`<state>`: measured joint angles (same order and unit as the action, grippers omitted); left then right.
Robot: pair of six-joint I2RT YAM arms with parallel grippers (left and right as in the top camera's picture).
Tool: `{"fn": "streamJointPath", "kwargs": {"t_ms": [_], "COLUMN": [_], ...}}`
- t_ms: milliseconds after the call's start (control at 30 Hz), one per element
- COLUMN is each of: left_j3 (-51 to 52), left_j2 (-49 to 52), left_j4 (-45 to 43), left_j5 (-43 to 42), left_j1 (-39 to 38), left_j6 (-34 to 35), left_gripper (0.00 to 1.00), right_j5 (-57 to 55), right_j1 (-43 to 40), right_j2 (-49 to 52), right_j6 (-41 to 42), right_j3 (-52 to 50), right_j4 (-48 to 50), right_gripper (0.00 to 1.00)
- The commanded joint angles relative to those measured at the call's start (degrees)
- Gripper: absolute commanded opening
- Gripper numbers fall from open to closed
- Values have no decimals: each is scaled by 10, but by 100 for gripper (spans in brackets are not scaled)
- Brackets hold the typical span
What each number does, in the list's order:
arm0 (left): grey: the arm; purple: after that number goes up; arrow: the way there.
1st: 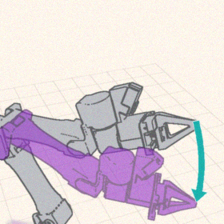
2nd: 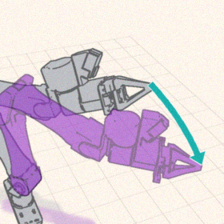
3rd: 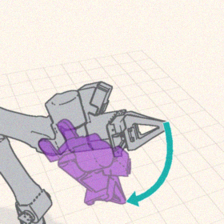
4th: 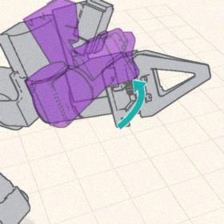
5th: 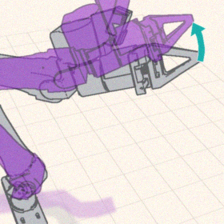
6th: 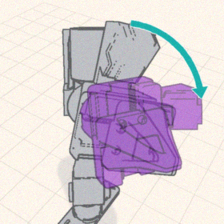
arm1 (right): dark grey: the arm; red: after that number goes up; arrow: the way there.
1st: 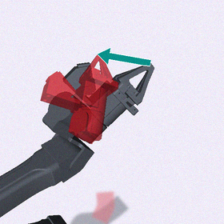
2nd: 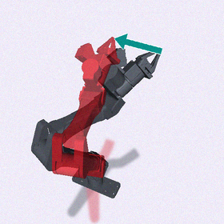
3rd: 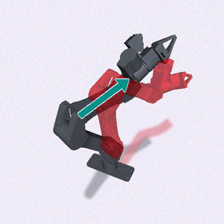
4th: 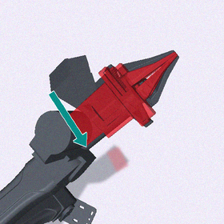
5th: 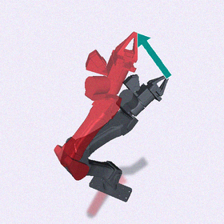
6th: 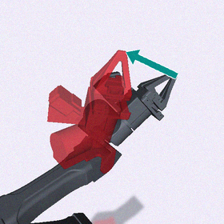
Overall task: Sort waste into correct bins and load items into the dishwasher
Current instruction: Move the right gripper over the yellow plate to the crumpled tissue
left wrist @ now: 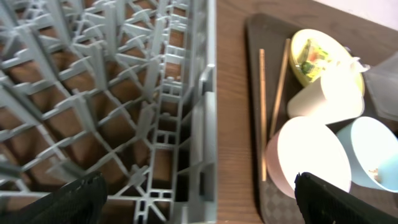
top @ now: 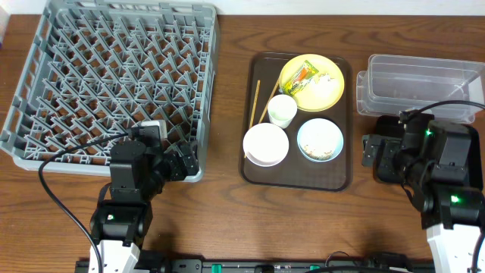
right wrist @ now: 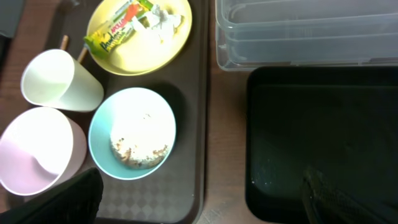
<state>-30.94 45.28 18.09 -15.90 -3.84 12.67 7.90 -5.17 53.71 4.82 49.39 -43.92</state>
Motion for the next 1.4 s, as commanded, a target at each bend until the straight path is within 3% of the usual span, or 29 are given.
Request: {"fn": "streamJointPath", "kwargs": {"t_ms": [0, 267, 600, 800, 967, 1133, 1367], "left_j3": [-28, -118, -233, -266, -278, -316, -324], "left_j2": [0, 40, 132, 129, 121, 156, 168], "left_j4": [20, 151, 289, 287, 211, 211, 245], "left_j5": [37, 93, 93, 64, 2, 1, 26], "left_j1": [3, 3, 3, 3, 3, 3, 3], "left_j6": [10, 10, 10, 10, 7, 7, 8], "left_gripper": [99, 99, 99, 98, 99, 99, 99], "right_j5": [-6, 15, 55, 54, 54, 60, 57], "right_j1": [3, 4, 20, 53, 50, 50, 68], "right_j2": [33, 137, 251, 278, 279, 279, 294], "right_j6": [-23, -39, -62, -72, -70, -60, -67], "right_j3": [30, 123, 248, 273, 273, 273, 273], "right_j4": [0, -45, -93, -81, -80, -66, 44], "right_gripper": [99, 98, 97, 98, 99, 99, 99]}}
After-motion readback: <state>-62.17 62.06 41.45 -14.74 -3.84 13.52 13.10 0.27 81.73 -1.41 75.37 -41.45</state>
